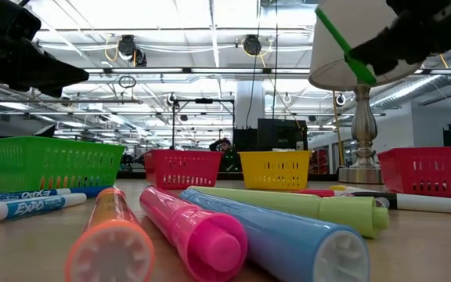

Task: Pick & Place Markers
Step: Put the green pen into the yellow bin

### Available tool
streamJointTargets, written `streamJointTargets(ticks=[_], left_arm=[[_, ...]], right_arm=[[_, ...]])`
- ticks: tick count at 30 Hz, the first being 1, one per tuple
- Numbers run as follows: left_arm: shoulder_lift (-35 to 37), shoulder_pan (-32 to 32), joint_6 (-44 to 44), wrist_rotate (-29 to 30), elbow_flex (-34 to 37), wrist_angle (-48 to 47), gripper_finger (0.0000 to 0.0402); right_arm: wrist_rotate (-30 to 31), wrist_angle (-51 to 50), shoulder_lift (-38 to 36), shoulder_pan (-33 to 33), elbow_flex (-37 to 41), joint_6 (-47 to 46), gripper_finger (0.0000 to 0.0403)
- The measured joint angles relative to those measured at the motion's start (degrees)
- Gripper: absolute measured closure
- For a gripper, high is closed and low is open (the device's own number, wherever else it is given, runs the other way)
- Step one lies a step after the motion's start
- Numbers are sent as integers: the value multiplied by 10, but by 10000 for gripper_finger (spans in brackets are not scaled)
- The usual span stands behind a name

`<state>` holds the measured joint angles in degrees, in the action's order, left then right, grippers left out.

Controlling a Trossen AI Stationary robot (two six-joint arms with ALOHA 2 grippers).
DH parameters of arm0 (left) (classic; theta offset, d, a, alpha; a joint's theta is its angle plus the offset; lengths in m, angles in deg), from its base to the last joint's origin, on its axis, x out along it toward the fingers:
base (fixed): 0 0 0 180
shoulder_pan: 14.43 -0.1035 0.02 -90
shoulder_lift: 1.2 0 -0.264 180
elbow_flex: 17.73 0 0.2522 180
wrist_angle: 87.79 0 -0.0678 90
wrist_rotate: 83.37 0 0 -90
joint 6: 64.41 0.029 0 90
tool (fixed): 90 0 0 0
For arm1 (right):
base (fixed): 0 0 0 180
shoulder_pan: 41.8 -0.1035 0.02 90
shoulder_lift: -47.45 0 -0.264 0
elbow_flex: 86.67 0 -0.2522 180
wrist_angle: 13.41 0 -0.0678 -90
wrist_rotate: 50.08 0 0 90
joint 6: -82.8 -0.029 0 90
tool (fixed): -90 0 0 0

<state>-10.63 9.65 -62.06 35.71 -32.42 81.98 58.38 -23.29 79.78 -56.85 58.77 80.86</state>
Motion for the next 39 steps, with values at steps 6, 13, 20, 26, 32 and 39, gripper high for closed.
streamJointTargets(ticks=[6, 13, 20, 26, 32, 39], left_arm=[[0, 0, 0, 0, 0, 0, 353], [0, 0, 1, 0, 0, 0, 353], [0, 0, 1, 0, 0, 0, 353], [0, 0, 1, 16, 0, 0, 353], [0, 0, -1, 30, 0, 0, 353], [0, 0, -1, 27, 0, 0, 353]], right_arm=[[28, 3, -41, 0, 52, -14, 384], [43, 7, -34, 1, 64, -29, 384], [43, 30, 10, 1, 58, -29, 384], [42, 8, 117, 7, -36, 24, 384], [55, -200, 281, 62, -230, 65, 384], [63, -458, 477, 143, -447, 170, 384]])
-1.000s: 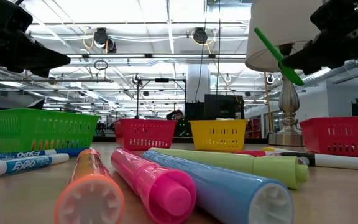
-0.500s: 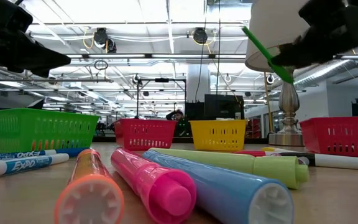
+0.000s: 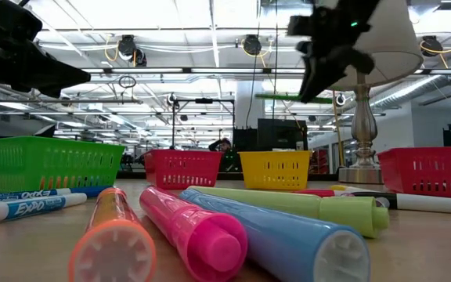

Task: Pick & Place Markers
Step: Put the green pen into the yellow bin

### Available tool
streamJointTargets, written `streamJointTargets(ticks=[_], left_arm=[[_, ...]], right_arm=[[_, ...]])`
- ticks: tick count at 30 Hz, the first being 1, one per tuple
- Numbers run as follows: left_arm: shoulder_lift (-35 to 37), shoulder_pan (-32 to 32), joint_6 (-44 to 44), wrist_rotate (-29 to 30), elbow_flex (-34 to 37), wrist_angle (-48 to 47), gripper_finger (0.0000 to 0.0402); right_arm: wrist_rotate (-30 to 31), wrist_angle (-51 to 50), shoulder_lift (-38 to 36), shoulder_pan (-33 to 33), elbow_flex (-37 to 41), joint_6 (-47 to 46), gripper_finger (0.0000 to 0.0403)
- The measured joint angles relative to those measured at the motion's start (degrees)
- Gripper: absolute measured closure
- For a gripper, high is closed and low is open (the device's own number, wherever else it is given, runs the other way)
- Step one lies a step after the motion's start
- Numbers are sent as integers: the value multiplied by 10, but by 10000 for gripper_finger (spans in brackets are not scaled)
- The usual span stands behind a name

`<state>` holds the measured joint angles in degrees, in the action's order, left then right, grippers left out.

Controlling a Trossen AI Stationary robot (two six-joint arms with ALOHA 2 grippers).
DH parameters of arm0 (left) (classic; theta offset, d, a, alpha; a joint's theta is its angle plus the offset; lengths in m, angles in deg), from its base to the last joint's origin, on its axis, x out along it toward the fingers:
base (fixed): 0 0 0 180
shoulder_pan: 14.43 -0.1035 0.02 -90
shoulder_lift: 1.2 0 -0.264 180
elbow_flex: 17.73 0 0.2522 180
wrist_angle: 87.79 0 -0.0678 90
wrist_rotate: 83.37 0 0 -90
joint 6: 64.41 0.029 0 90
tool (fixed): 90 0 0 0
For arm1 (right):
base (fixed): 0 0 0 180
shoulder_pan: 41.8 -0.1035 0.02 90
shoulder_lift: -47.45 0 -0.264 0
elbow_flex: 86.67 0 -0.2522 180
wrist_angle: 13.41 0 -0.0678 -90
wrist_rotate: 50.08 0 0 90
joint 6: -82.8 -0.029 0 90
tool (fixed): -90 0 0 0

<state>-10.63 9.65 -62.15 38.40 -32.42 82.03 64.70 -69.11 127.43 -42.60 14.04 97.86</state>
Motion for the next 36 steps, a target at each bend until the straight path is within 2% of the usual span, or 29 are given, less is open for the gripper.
streamJointTargets(ticks=[3, 6, 11, 20, 29, 33, 36], left_arm=[[0, 0, 0, 0, 0, 0, 353], [0, 0, 0, -1, 0, 0, 353], [0, 0, 0, -2, 0, 0, 353], [0, 0, 6, -2, 0, 0, 353], [0, 0, 2, -2, 0, 0, 353], [0, 0, 4, -2, 0, 0, 353], [0, 0, 4, -2, 0, 0, 353]], right_arm=[[34, -37, 58, 25, -51, 78, 384], [37, -60, 97, 40, -83, 164, 384], [-9, -71, 129, 56, -93, 234, 385], [-25, -46, 171, 57, -93, 291, 385], [-28, -36, 212, 59, -93, 293, 385], [-68, -22, 212, 60, -93, 292, 382], [-71, -8, 212, 60, -93, 291, 369]])
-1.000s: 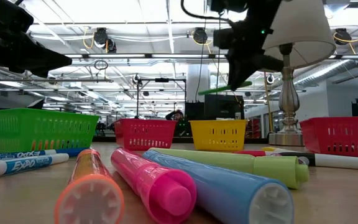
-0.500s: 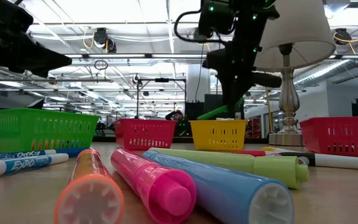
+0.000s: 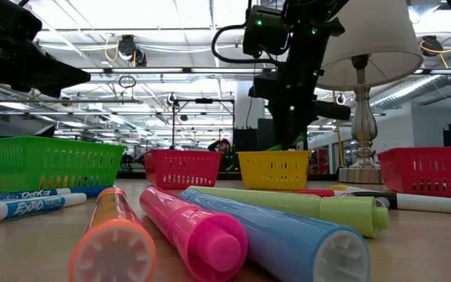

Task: Pick & Place Markers
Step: Put the green pen into the yellow bin, then put the black marker into the right red bin

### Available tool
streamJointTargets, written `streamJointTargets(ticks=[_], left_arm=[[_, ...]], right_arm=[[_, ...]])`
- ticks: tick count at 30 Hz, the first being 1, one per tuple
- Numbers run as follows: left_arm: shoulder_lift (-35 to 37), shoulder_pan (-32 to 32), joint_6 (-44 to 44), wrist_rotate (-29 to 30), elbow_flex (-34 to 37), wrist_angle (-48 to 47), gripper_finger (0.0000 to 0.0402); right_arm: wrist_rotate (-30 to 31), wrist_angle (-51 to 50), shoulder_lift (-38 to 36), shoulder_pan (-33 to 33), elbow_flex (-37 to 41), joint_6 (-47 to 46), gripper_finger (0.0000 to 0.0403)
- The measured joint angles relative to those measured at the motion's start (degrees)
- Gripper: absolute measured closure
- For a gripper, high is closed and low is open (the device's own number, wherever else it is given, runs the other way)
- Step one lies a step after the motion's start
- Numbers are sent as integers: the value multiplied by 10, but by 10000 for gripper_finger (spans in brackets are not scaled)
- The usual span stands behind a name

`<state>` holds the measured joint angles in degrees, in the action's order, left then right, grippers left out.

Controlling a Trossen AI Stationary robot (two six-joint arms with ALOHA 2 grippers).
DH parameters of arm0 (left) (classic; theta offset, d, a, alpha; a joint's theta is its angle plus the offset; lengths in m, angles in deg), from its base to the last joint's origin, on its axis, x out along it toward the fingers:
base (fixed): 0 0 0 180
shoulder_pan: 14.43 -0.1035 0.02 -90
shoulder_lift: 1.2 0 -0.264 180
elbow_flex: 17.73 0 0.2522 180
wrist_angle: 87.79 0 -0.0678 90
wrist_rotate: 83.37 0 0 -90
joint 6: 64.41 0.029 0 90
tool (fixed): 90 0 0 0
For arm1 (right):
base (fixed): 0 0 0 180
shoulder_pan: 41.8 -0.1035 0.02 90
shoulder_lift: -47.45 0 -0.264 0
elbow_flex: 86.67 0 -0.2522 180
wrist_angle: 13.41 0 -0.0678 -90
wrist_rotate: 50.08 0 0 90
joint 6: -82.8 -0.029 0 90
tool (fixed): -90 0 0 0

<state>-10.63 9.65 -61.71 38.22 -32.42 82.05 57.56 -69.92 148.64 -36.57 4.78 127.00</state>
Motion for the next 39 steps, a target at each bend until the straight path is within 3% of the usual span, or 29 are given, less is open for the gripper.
streamJointTargets(ticks=[8, 20, 22, 27, 30, 35, 39], left_arm=[[0, 0, -2, 0, 0, 0, 353], [0, 0, -2, 0, 0, 0, 353], [0, 0, -2, 0, 0, 0, 353], [-1, 0, -2, -1, 0, 0, 353], [-3, 0, -3, -1, 0, 0, 353], [-9, 0, -8, -3, 0, 3, 353], [-10, 0, -13, -2, 0, 4, 353]], right_arm=[[7, 13, 0, -1, 0, -15, 344], [138, 23, -22, -28, 0, -58, 340], [122, 25, -48, -37, 2, -95, 344], [-62, 92, -180, -53, 12, -206, 369], [-121, 162, -284, -66, 54, -285, 389], [-127, 284, -469, -124, 172, -410, 399], [-68, 394, -606, -193, 308, -470, 402]])
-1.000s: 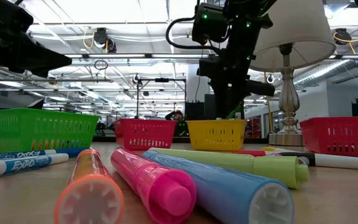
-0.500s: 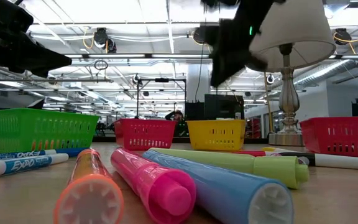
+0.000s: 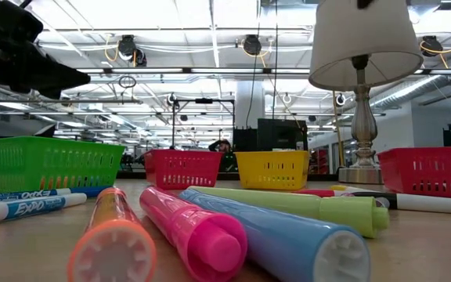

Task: Pick & Place Markers
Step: Put the black marker into the right red bin

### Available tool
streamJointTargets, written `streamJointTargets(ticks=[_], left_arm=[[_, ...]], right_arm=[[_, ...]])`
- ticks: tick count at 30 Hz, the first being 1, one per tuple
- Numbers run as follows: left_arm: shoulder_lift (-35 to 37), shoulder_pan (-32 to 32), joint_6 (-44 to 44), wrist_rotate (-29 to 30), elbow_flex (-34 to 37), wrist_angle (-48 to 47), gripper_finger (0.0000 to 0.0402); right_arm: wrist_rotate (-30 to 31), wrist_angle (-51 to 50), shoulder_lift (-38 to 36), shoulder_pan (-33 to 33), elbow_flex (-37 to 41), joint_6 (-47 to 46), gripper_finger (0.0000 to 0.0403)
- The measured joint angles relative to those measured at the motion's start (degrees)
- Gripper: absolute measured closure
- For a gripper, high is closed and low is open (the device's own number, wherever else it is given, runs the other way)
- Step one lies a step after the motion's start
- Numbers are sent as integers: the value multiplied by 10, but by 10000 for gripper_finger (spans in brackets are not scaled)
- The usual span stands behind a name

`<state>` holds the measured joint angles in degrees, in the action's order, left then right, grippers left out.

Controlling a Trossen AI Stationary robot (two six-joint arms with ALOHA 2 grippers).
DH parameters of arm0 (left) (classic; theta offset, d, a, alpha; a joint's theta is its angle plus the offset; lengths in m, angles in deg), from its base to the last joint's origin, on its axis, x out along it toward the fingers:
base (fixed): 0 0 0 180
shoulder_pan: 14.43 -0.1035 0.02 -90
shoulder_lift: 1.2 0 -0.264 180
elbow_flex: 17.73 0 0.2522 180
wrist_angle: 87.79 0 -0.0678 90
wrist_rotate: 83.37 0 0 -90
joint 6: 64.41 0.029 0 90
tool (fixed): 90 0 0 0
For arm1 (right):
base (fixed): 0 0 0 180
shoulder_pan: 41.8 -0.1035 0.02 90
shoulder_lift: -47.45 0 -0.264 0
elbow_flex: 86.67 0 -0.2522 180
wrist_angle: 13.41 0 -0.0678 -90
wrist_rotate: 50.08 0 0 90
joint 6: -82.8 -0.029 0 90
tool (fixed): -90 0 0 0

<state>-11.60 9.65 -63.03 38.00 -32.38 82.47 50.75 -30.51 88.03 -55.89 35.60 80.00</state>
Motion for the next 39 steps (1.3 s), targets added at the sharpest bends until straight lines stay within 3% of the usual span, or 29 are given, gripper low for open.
streamJointTargets(ticks=[6, 16, 20, 39], left_arm=[[-1, 0, -1, 2, 0, 2, 353], [-2, 0, -2, 2, 0, 4, 353], [-1, 0, -2, 2, 0, 5, 353], [-1, 0, 2, 18, 0, 36, 353]], right_arm=[[37, 131, -125, -48, 183, -42, 402], [81, 382, -120, -52, 364, -2, 403], [102, 419, -126, -51, 385, 3, 403], [101, 399, -121, -52, 414, 20, 403]])
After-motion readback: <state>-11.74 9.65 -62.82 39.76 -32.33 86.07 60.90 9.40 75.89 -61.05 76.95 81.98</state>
